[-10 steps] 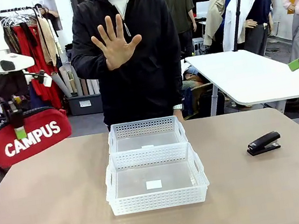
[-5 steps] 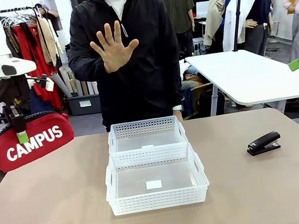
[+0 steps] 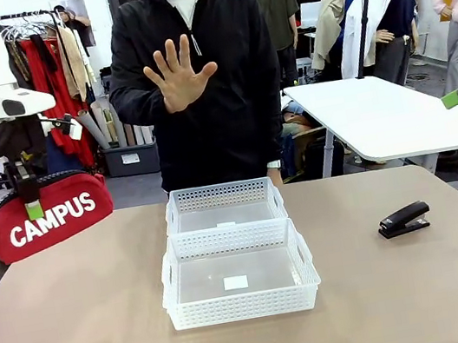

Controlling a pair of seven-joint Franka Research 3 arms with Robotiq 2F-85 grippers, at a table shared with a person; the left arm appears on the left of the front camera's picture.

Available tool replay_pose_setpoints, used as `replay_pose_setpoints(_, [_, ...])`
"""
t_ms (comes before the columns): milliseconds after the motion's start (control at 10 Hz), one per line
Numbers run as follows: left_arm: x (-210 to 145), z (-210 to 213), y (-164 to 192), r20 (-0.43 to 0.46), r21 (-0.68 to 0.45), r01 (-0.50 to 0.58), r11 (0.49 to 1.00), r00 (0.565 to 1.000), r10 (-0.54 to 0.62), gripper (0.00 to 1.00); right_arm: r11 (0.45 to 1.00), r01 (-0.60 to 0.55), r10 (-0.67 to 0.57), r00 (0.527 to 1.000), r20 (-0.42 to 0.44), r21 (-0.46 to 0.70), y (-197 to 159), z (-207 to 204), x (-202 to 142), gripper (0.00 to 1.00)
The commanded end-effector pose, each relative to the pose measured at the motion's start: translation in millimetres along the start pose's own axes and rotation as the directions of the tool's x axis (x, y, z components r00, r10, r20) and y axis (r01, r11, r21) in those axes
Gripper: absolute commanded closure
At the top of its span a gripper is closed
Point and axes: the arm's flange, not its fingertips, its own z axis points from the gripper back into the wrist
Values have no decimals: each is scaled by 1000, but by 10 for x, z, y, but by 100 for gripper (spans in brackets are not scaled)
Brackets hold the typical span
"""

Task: Distribute items into two baskets.
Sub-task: Place the picked Pencil pouch into the Organizing basket as instructed by the person.

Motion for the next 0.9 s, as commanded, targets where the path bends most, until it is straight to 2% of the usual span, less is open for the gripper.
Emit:
replay_pose_setpoints(0, [-17, 10, 9, 1, 3, -15, 1000, 1000, 15, 100, 1000, -9, 9, 1000, 16, 17, -9, 1, 12, 0])
replay_pose_setpoints(800, [-17, 10, 9, 1, 3, -15, 1000, 1000, 15, 100, 1000, -9, 9, 1000, 16, 17, -9, 1, 12, 0])
